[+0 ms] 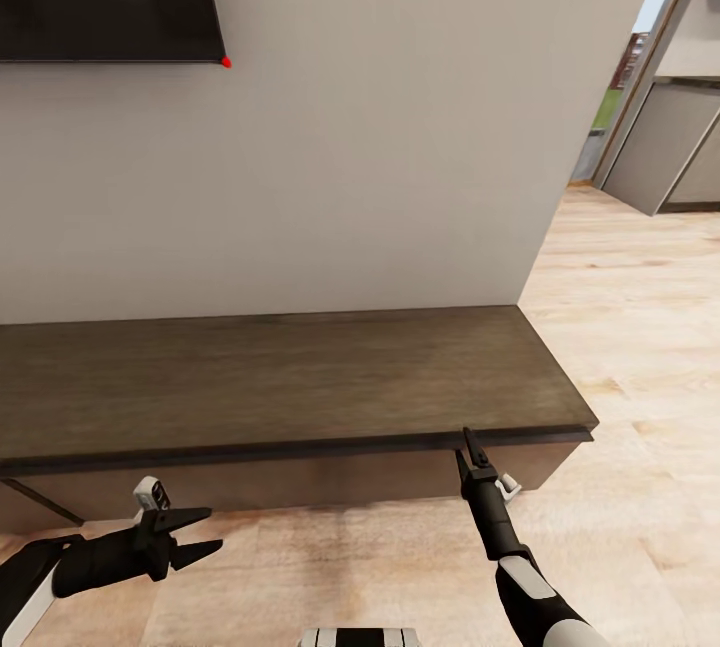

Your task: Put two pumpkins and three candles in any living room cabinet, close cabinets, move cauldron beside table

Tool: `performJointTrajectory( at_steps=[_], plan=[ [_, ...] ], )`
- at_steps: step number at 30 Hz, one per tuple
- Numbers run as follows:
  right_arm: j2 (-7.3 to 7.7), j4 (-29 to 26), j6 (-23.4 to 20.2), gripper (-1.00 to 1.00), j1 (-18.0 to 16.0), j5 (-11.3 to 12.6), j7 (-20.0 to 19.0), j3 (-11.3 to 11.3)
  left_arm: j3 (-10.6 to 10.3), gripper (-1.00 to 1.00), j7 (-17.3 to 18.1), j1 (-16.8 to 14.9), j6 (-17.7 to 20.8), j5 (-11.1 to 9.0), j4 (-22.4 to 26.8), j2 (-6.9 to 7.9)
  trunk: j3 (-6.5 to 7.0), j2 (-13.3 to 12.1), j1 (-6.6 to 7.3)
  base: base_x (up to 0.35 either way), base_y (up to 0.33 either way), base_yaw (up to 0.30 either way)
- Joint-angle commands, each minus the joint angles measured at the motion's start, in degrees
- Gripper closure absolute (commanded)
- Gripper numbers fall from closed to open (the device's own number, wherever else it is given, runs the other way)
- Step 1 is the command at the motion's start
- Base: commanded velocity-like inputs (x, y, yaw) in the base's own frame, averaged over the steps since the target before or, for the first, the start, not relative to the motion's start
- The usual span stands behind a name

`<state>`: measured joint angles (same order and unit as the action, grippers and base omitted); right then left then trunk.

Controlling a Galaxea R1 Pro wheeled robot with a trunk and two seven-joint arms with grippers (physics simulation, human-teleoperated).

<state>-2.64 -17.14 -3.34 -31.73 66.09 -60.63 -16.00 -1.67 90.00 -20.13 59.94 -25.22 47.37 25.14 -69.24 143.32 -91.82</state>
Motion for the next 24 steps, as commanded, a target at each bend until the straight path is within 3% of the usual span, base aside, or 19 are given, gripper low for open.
performJointTrajectory(
  at_steps=[1,24],
  plan=[
    [0.0,0.0,0.0,-1.0,0.0,0.0,0.0,0.0,0.0,-1.0,0.0,0.0,0.0,0.0,0.0,0.0,0.0,0.0,0.0,0.0,0.0,0.0],
    [0.0,0.0,-0.1,-1.0,0.0,0.0,0.0,0.1,0.1,-1.0,0.0,0.0,0.0,-0.1,0.0,0.09,-0.22,0.0,-0.03,0.0,0.0,0.0]
  ],
)
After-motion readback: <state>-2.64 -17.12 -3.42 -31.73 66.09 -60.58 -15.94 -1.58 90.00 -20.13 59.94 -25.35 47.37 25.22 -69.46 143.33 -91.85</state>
